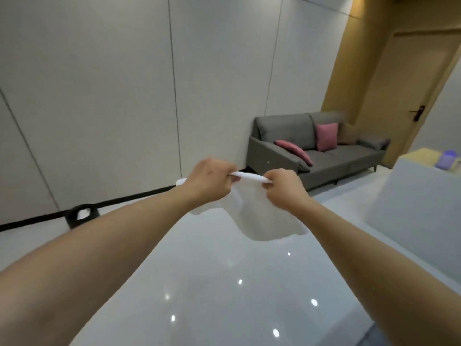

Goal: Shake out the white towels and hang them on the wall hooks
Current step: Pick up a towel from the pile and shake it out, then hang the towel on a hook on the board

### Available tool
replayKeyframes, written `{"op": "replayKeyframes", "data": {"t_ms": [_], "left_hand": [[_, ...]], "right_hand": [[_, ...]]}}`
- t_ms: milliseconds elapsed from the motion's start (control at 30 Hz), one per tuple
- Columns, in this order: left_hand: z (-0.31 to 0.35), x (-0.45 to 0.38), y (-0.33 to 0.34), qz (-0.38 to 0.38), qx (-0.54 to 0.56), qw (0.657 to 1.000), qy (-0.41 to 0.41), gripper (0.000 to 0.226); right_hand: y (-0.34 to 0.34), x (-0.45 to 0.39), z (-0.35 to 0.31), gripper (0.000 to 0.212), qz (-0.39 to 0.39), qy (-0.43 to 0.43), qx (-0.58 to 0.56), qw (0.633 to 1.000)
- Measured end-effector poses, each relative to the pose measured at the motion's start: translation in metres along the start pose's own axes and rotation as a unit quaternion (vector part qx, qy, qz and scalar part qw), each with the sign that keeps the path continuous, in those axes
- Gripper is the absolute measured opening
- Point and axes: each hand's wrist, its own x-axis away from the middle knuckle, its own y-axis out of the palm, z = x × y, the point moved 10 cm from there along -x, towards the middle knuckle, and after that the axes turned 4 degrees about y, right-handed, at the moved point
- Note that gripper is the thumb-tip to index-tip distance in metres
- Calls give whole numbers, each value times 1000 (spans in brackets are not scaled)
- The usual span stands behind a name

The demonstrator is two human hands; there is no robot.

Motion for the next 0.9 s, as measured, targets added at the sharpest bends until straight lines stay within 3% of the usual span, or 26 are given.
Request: {"op": "replayKeyframes", "data": {"t_ms": [133, 200, 500, 700, 900], "left_hand": [[-76, -5, -39, 54, 9, 994, -94, 15], [-113, 4, -53, 70, 1, 991, -112, 12], [-344, 69, -154, 95, -89, 978, -160, 18], [-493, 123, -247, 65, -125, 972, -187, 18], [-627, 213, -311, 93, -122, 950, -272, 40]], "right_hand": [[14, -40, -108, 18, 92, -118, -33, 988], [29, -53, -157, 20, 117, -137, -73, 981], [145, -118, -402, 12, 74, -185, -104, 974], [203, -140, -571, 17, 32, -266, -115, 956], [275, -157, -726, 20, -24, -329, -132, 935]]}}
